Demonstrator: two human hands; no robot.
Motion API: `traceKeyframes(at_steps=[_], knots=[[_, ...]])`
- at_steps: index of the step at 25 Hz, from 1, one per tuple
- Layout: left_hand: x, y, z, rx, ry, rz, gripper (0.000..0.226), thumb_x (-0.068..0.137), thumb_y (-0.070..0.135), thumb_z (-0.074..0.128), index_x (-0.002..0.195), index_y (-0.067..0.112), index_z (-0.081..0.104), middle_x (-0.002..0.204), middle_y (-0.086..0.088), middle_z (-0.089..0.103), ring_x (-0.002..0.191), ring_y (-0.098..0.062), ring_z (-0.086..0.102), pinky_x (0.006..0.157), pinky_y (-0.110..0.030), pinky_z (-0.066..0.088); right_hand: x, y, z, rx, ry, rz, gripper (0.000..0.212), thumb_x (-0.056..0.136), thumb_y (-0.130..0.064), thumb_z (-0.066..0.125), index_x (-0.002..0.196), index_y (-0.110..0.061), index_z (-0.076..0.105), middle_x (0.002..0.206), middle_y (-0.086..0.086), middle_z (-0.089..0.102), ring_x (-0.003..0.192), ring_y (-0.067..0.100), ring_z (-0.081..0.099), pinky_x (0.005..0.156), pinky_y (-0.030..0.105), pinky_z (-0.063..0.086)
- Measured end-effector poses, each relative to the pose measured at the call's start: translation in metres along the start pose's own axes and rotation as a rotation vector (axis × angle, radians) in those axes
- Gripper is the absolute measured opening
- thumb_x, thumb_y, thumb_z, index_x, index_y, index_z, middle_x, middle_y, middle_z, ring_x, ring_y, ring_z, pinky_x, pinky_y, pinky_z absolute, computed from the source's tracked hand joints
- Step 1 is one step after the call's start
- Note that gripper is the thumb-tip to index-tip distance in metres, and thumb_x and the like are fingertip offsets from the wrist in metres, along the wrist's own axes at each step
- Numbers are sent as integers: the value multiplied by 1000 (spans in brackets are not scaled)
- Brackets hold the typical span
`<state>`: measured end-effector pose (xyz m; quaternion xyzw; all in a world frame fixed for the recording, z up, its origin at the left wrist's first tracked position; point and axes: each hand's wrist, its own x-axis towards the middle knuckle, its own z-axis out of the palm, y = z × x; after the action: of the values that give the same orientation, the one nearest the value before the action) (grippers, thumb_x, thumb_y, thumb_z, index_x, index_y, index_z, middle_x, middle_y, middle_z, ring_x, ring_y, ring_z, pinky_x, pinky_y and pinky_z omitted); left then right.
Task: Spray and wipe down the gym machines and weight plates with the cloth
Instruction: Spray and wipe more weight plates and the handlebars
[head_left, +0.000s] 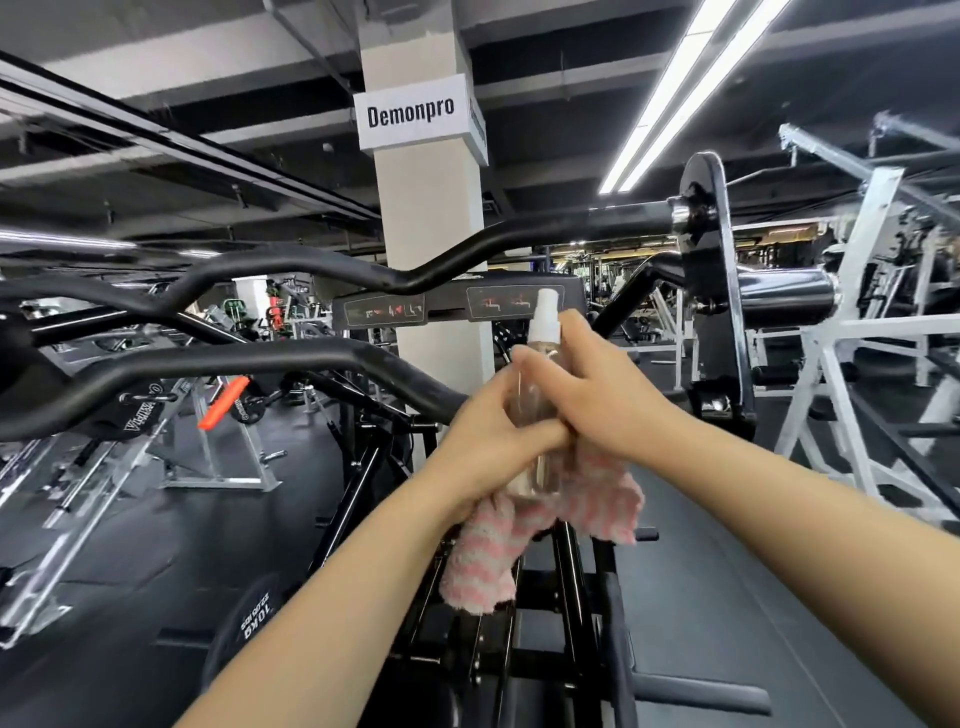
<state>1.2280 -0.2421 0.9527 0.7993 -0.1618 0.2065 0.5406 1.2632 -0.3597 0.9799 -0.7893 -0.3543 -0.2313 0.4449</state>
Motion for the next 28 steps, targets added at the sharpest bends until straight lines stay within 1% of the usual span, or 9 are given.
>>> traceKeyframes(at_steps=[3, 8, 12, 15, 18, 20, 22, 25, 28], knots=[[19, 6, -32, -203, 121, -40, 20, 76, 19, 64, 96, 13, 61, 88, -3, 69, 76, -15, 67, 66, -28, 55, 17, 4, -23, -178, -78, 6, 47, 76, -58, 60, 93, -16, 48, 64, -5, 48, 56, 9, 41, 54, 24, 35], [59, 14, -98, 194, 115, -13, 51, 66, 47, 52, 93, 6, 67, 87, 5, 74, 89, -13, 65, 90, -33, 45, 59, 19, -66, -528, -144, -54, 34, 67, -41, 81, 70, -27, 50, 65, -9, 49, 61, 10, 46, 54, 22, 35], [71, 2, -111, 486, -57, 31, 48, 75, 48, 49, 83, 3, 65, 84, -1, 73, 81, -9, 65, 69, -19, 43, 71, 53, -61, -1044, -179, -209, 30, 78, -42, 69, 91, -19, 56, 94, 3, 55, 93, 28, 54, 71, 34, 39], [75, -19, -120, 624, -33, 59, 58, 60, 58, 44, 77, 7, 66, 82, -2, 73, 84, -18, 66, 86, -38, 48, 49, 58, -53, -981, -176, -49, 17, 92, -33, 52, 97, -17, 57, 102, 9, 60, 98, 31, 58, 77, 34, 45], [80, -23, -128, 717, -65, 97, 60, 58, 65, 38, 75, 13, 63, 83, -3, 72, 86, -23, 65, 87, -48, 47, 16, 50, -49, -799, -244, -4, 50, 92, -57, 32, 120, -21, 51, 105, 8, 66, 98, 31, 60, 76, 32, 43], [86, -19, -133, 778, -57, 109, 65, 57, 70, 35, 76, 14, 63, 85, -3, 72, 85, -23, 64, 85, -47, 48, -7, 49, -39, -948, -208, -126, 87, 72, -84, 16, 133, -25, 32, 107, 1, 64, 97, 27, 61, 79, 35, 44], [92, -18, -141, 834, -20, 121, 67, 55, 71, 32, 78, 16, 63, 85, -1, 71, 84, -22, 64, 84, -44, 48, -14, 63, -26, -1153, -153, -224, 105, 55, -96, 2, 127, -25, 31, 95, 0, 65, 87, 27, 65, 75, 37, 46], [93, -24, -157, 724, 0, 110, 74, 57, 68, 34, 83, 6, 67, 83, -3, 73, 86, -25, 65, 88, -46, 47, -5, 66, -24, -1208, -101, -258, 93, 60, -89, -9, 95, -21, 42, 72, 2, 63, 66, 29, 64, 53, 33, 42], [88, -35, -160, 629, 37, 90, 67, 59, 68, 30, 76, 16, 70, 78, 7, 73, 85, -17, 64, 91, -44, 45, 3, 56, -21, -1146, -132, -101, 68, 81, -73, -3, 82, -24, 44, 76, 3, 64, 78, 28, 64, 57, 33, 36]])
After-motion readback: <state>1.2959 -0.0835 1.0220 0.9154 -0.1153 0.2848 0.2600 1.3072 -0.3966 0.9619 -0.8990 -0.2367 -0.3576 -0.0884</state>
